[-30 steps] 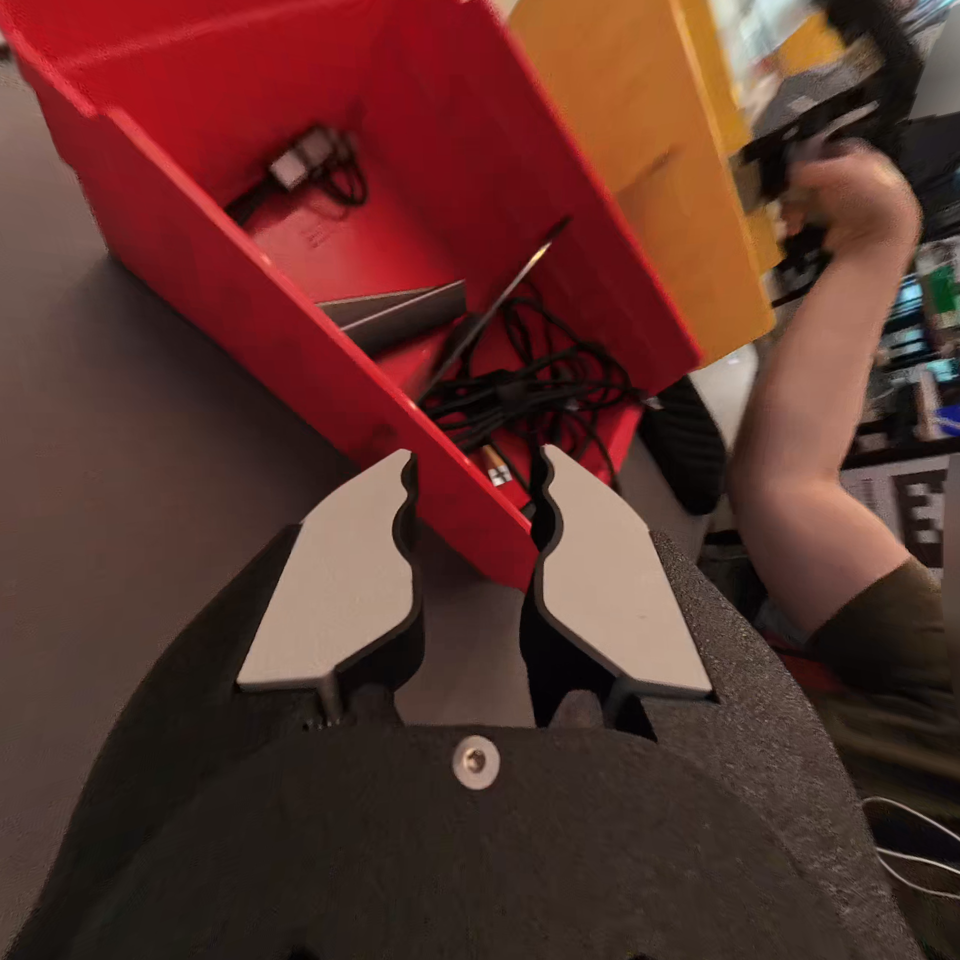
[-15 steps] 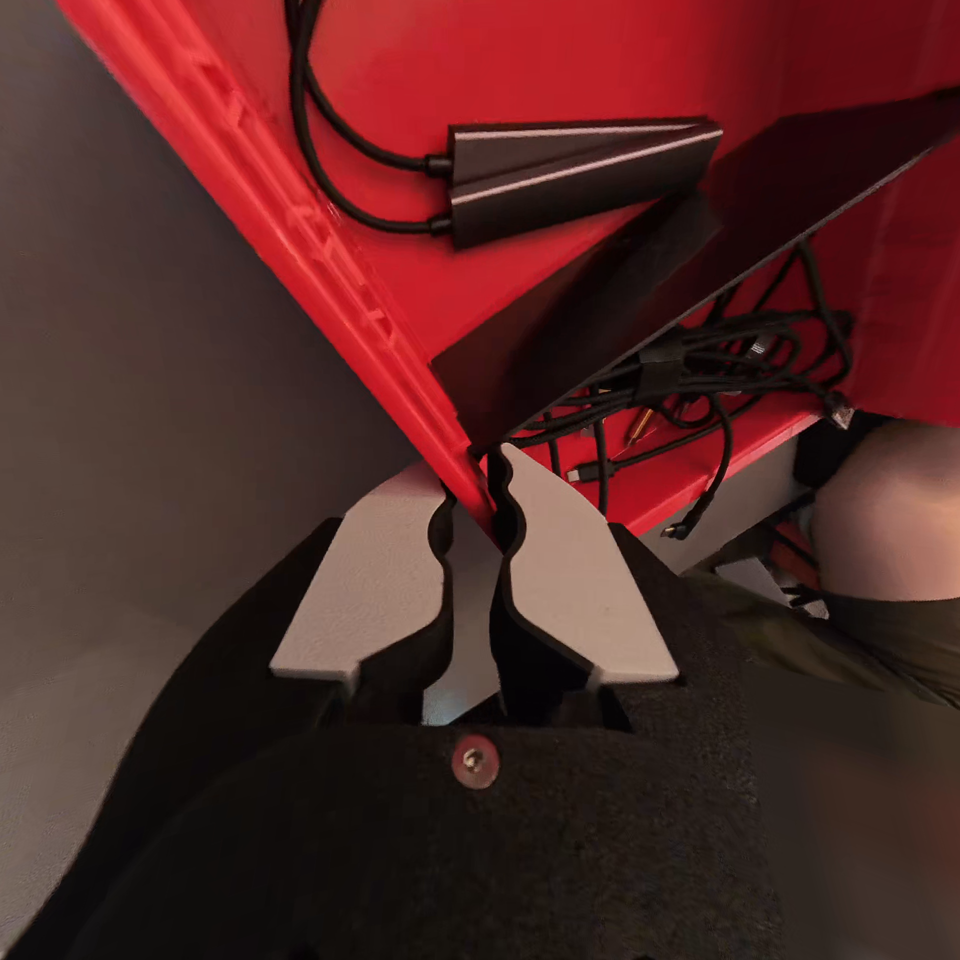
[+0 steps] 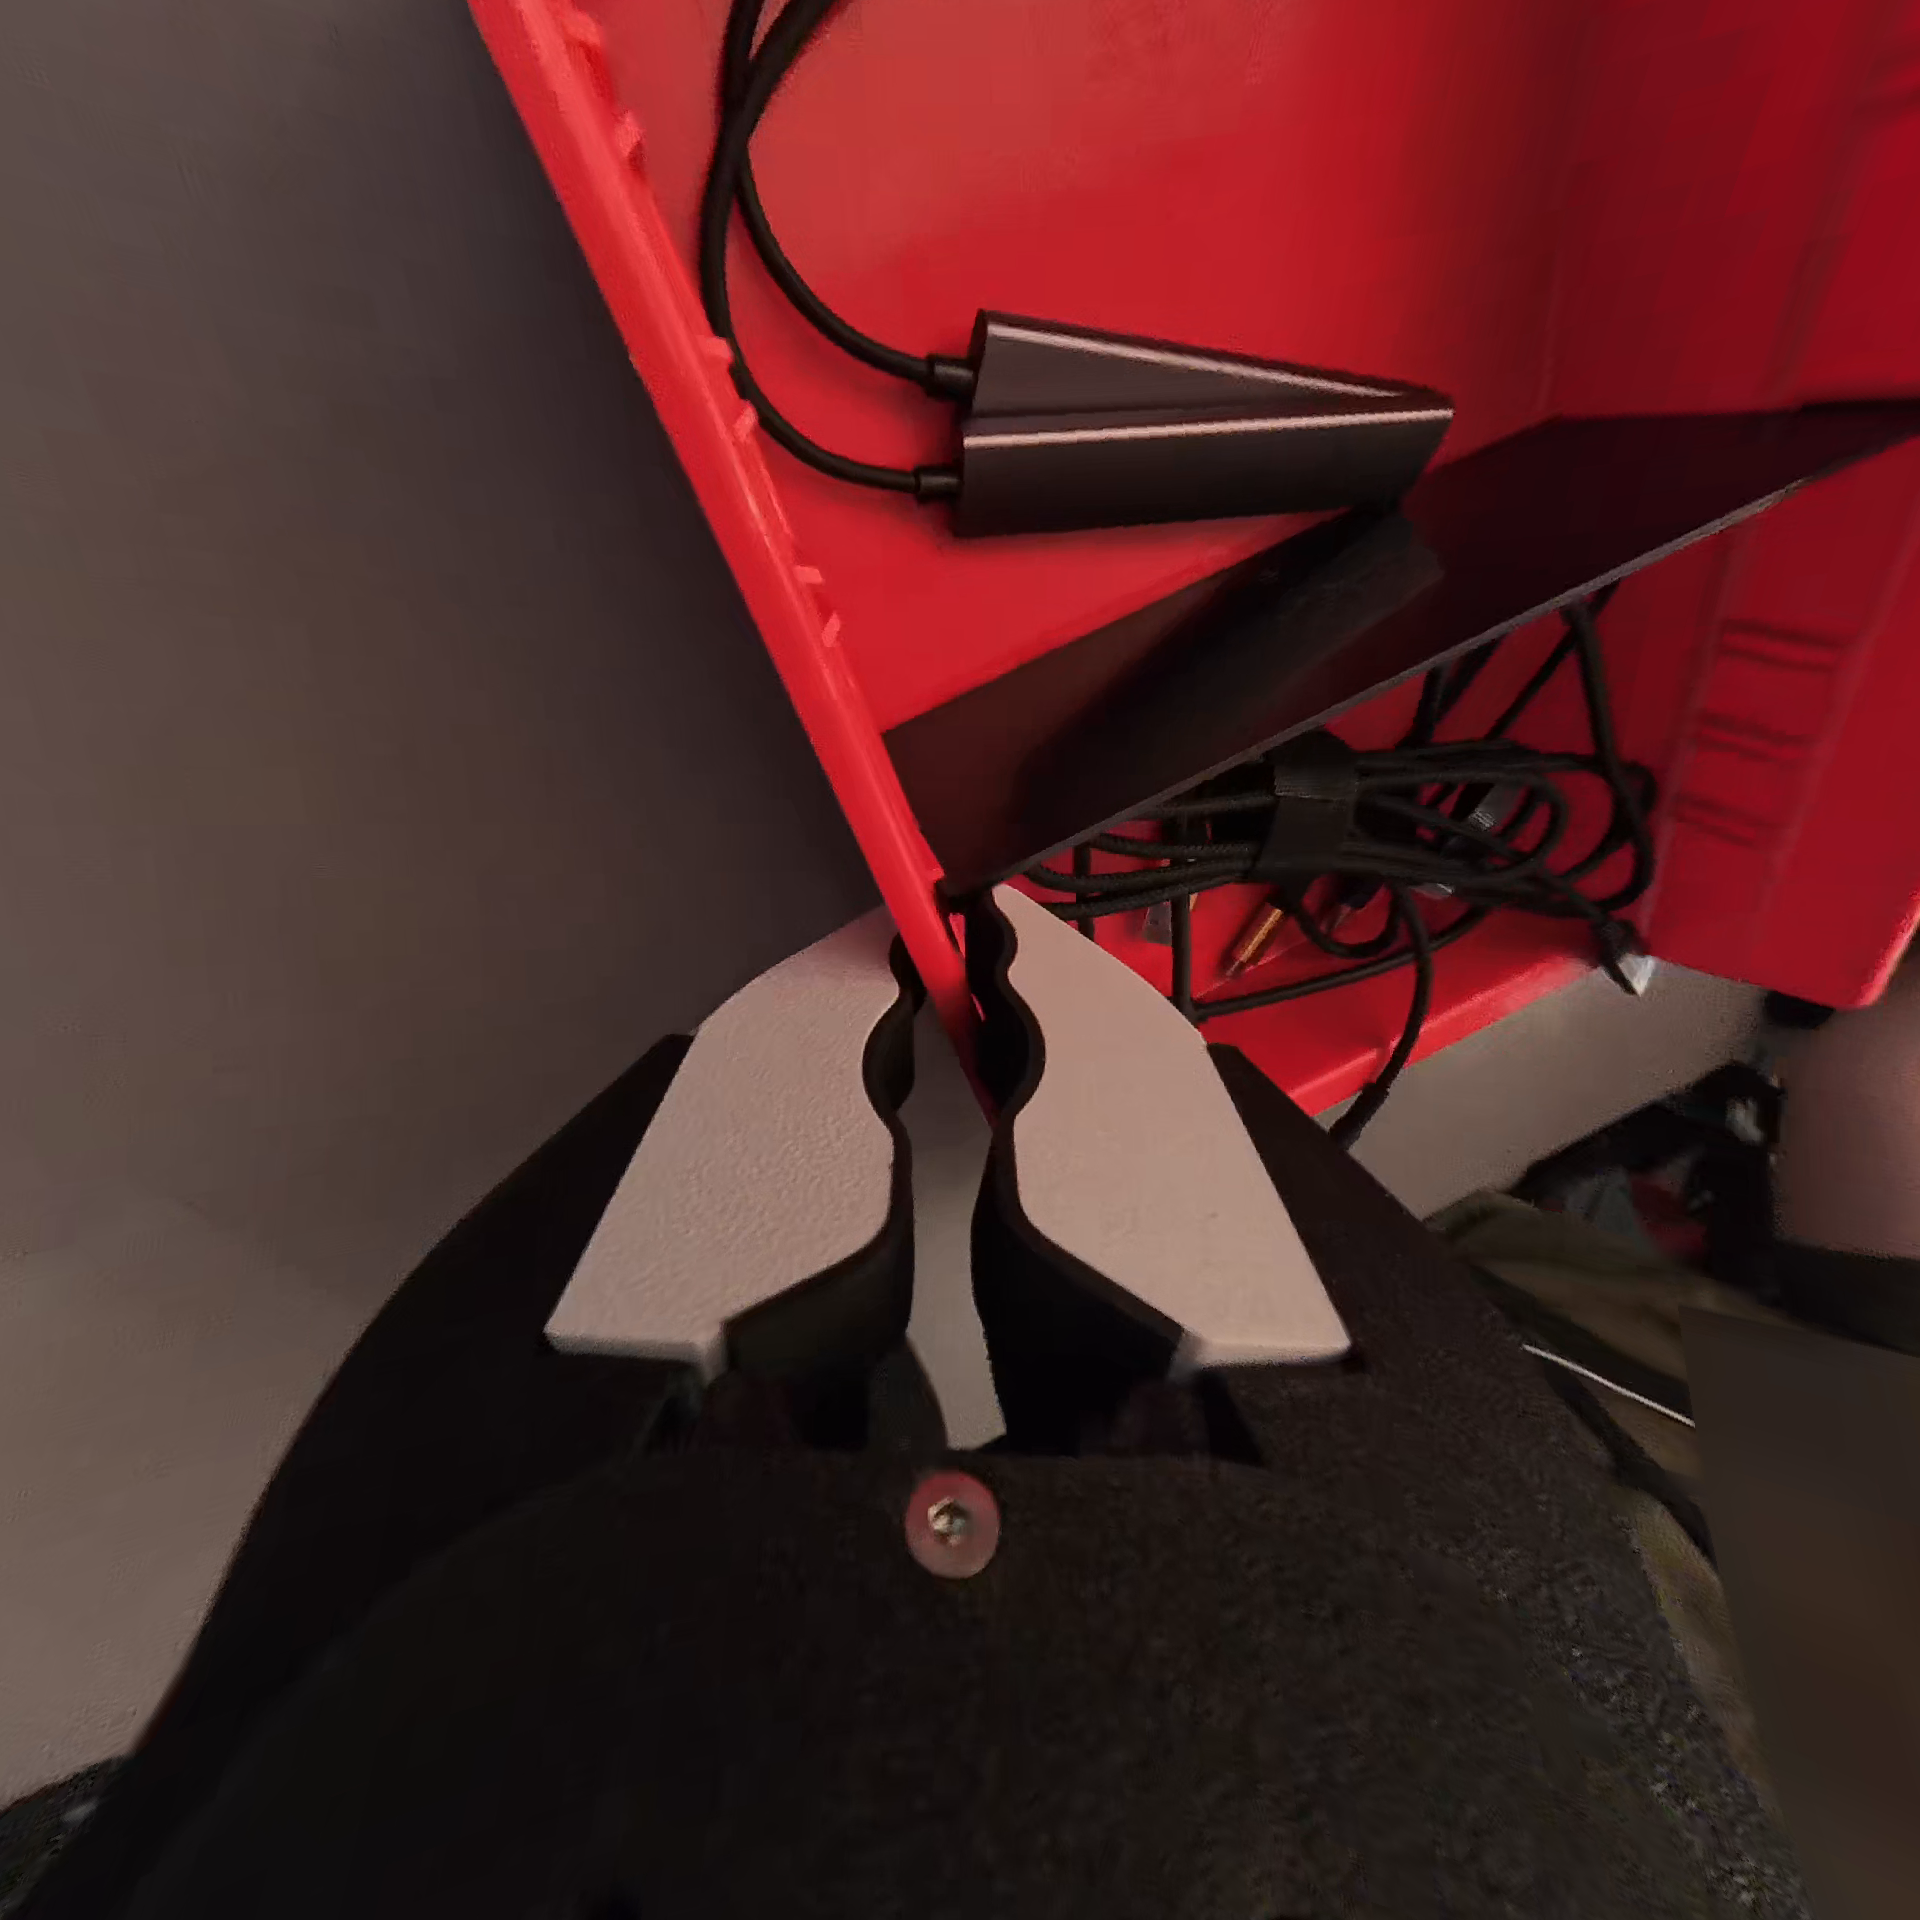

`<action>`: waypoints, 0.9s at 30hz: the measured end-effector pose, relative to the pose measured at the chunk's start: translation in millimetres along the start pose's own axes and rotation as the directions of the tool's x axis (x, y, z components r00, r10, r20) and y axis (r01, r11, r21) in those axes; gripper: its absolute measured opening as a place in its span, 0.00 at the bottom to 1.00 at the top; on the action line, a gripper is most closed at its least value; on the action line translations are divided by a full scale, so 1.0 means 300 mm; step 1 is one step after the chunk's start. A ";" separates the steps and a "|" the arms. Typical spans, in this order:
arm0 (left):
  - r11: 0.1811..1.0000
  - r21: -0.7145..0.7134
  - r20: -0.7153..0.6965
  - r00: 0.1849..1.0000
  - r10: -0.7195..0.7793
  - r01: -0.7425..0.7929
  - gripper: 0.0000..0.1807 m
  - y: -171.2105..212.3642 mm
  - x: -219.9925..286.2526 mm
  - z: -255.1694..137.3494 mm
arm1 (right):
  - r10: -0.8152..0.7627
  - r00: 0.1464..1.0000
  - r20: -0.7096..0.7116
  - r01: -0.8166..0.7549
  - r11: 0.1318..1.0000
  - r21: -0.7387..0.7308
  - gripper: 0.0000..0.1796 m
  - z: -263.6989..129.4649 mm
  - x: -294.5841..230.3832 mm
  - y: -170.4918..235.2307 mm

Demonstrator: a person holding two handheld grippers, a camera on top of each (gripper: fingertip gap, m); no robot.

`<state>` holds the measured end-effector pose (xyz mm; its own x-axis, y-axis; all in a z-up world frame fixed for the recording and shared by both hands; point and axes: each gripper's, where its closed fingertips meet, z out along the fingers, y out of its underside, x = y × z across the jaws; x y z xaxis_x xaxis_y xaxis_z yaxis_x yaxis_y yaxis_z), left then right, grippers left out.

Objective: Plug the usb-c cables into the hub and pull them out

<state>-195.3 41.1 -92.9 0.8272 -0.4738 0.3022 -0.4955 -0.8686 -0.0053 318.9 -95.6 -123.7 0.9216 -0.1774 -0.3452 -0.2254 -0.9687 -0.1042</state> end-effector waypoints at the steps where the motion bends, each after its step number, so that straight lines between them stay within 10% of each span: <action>1: 1.000 0.013 0.012 1.000 -0.025 0.025 0.04 0.012 -0.053 -0.018 | 0.025 1.000 -0.002 -0.025 1.000 0.014 0.06 -0.002 0.006 -0.006; 14: 0.993 0.073 0.106 0.989 -0.105 0.098 0.03 0.138 -0.464 -0.157 | 0.234 0.972 -0.010 -0.232 0.968 0.091 0.06 -0.057 0.145 0.043; 27: 0.988 0.127 0.112 0.988 -0.108 0.093 0.02 0.159 -0.547 -0.186 | 0.007 0.993 -0.116 -0.002 0.999 0.041 0.04 -0.036 0.108 0.028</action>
<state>-369.4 85.4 -89.6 0.9003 -0.3906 0.1922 -0.3785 -0.9204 -0.0978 350.4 -111.4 -125.8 0.9505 -0.2028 -0.2354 -0.2401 -0.9603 -0.1421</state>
